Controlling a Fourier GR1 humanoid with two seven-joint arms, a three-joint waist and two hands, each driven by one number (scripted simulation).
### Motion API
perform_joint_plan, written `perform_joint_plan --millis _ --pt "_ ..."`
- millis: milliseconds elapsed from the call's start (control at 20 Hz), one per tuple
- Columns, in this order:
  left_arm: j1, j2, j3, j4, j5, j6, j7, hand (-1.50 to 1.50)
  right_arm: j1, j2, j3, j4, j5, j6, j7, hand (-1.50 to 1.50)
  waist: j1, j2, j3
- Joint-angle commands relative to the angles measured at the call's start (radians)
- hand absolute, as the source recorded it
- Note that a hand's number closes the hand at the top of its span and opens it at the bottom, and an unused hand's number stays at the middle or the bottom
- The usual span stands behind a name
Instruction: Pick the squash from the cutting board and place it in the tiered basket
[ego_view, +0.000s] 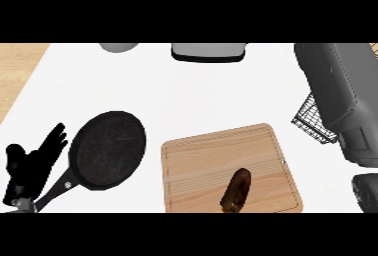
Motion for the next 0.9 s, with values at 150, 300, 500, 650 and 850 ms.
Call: perform_joint_plan --millis 150,300,500,650,850 --pt "-0.057 0.044 0.025 0.013 0.016 -0.038 0.036 0.00 -0.030 -0.093 -0.109 0.149 -0.121 -0.128 -0.196 1.50 0.003 0.002 0.000" --pt "-0.032 0.012 0.008 0.020 -0.010 -0.012 0.008 0.00 -0.026 -0.152 -0.146 0.195 -0.164 -0.129 -0.273 1.50 0.001 0.001 0.000" --pt "0.011 -0.001 0.005 -0.005 0.002 -0.016 0.002 0.00 0.002 -0.262 0.060 0.321 0.112 0.116 -0.191 1.50 0.001 -0.001 -0.005" --pt "-0.023 -0.026 -0.021 0.014 -0.033 0.012 -0.011 0.00 -0.059 -0.280 0.098 0.364 0.154 0.192 -0.198 1.50 0.009 0.005 -0.003" --pt "0.006 -0.013 0.004 -0.035 -0.006 0.004 0.024 0.00 -0.102 -0.346 0.113 0.392 0.160 0.312 -0.321 1.50 0.007 -0.003 -0.001"
